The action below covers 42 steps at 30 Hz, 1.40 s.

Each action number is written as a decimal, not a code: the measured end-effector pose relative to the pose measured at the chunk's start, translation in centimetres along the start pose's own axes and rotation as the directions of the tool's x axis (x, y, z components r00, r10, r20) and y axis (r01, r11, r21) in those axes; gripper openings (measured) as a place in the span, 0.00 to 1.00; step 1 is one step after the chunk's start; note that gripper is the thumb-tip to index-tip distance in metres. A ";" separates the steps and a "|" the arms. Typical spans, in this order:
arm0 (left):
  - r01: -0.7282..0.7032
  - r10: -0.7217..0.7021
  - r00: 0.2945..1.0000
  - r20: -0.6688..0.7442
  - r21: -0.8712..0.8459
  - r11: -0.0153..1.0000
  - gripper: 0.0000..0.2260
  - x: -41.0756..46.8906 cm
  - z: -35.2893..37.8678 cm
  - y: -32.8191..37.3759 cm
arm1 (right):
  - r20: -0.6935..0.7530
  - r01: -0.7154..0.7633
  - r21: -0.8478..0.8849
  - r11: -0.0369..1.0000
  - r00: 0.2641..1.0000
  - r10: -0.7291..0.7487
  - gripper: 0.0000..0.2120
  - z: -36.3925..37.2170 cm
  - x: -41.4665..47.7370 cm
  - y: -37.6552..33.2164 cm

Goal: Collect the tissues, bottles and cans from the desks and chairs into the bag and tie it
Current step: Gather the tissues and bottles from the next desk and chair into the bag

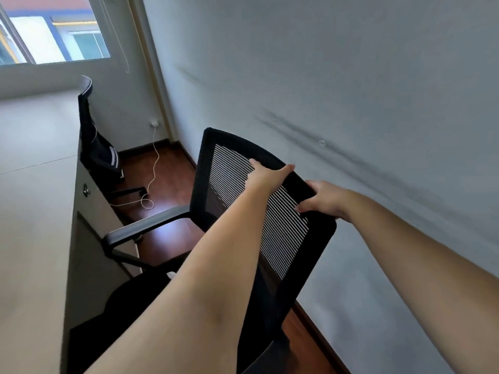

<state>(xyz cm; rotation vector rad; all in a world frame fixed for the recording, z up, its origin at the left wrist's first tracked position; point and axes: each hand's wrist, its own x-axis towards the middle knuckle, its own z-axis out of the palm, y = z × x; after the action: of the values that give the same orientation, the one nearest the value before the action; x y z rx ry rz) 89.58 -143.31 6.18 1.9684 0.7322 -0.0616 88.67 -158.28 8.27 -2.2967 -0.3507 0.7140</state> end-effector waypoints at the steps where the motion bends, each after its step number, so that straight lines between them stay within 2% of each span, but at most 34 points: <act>1: 0.002 -0.002 1.000 0.003 0.004 1.000 0.53 0.0 0.2 0.2 | -0.004 -0.002 -0.001 1.000 1.000 0.002 0.20 -0.2 0.1 0.1; 4: 0.016 -0.013 0.997 0.081 -0.035 0.999 0.52 -0.7 0.4 0.7 | -0.040 -0.029 -0.076 0.997 0.999 0.026 0.23 -1.3 0.0 0.7; 6: 0.010 -0.003 0.989 0.146 -0.050 0.999 0.49 -1.0 -0.9 0.3 | -0.136 -0.070 -0.342 0.937 0.990 0.024 0.27 -1.7 -0.1 0.4; 7: 0.003 0.001 0.990 0.138 -0.032 0.999 0.46 -1.2 -2.1 -0.6 | -0.206 -0.107 -0.517 0.849 0.979 -0.003 0.29 -1.2 -0.4 -0.1; 9: -0.046 0.044 0.998 0.037 0.037 0.998 0.41 -1.5 -4.8 -2.5 | -0.353 -0.115 -0.734 0.669 0.907 -0.231 0.31 0.3 -0.8 -1.1; 10: -0.069 0.070 0.997 -0.019 0.066 0.995 0.38 -1.5 -6.2 -3.5 | -0.378 -0.062 -0.762 0.645 0.851 -0.364 0.30 1.5 -1.0 -1.6; 12: -0.071 0.091 0.988 -0.121 0.162 0.984 0.32 -1.7 -9.2 -6.2 | -0.341 0.154 -0.726 0.670 0.766 -0.545 0.27 4.6 -1.0 -2.7; 13: -0.059 0.099 0.983 -0.155 0.243 0.968 0.29 -1.8 -10.4 -7.6 | -0.292 0.249 -0.690 0.680 0.764 -0.575 0.24 6.3 -0.7 -3.1; 15: -0.020 0.096 0.979 -0.178 0.389 0.921 0.29 -2.1 -12.4 -10.9 | -0.155 0.345 -0.642 0.685 0.816 -0.556 0.20 10.1 0.4 -3.6; 18: 0.061 0.014 0.990 -0.141 0.511 0.857 0.33 -2.5 -13.5 -16.7 | 0.022 0.349 -0.621 0.702 0.903 -0.430 0.19 15.0 2.7 -2.9; 21: 0.090 -0.063 0.996 -0.066 0.594 0.799 0.37 -2.4 -12.6 -23.3 | 0.134 0.324 -0.592 0.738 0.943 -0.306 0.19 19.1 5.7 -0.8; 24: 0.027 -0.108 0.991 0.075 0.690 0.724 0.45 -1.7 -9.7 -29.4 | 0.188 0.266 -0.532 0.804 0.963 -0.194 0.21 22.6 9.4 1.4; 26: -0.062 -0.118 0.978 0.170 0.783 0.618 0.52 -0.6 -7.4 -32.8 | 0.193 0.237 -0.528 0.815 0.969 -0.156 0.24 24.6 12.1 3.0; 28: -0.150 -0.129 0.959 0.252 0.840 0.522 0.57 0.8 -4.6 -36.3 | 0.209 0.224 -0.570 0.791 0.970 -0.124 0.29 27.1 15.3 4.7; 31: -0.217 -0.136 0.939 0.317 0.850 0.480 0.62 3.2 -0.8 -40.3 | 0.264 0.238 -0.643 0.728 0.961 -0.081 0.37 30.4 19.4 6.8; 35: -0.261 -0.097 0.931 0.351 0.830 0.493 0.63 7.2 2.8 -44.2 | 0.378 0.342 -0.713 0.612 0.923 -0.075 0.46 35.1 24.7 9.2; 38: -0.371 -0.018 0.903 0.430 0.799 0.474 0.56 9.0 4.0 -45.3 | 0.429 0.387 -0.696 0.605 0.899 -0.082 0.47 38.2 27.0 10.4; 40: -0.376 0.037 0.897 0.440 0.718 0.585 0.45 9.7 4.2 -45.8 | 0.424 0.413 -0.674 0.613 0.895 -0.137 0.39 39.7 28.1 11.0; 42: -0.299 0.056 0.912 0.407 0.562 0.771 0.27 10.1 4.4 -46.4 | 0.385 0.416 -0.585 0.697 0.898 -0.213 0.23 40.7 29.1 11.4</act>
<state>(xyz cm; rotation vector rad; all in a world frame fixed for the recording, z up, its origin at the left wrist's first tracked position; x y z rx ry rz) 74.97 -127.24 -36.25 2.5413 0.2706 -0.6131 89.13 -131.88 -35.78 -2.6542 -1.2989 0.8355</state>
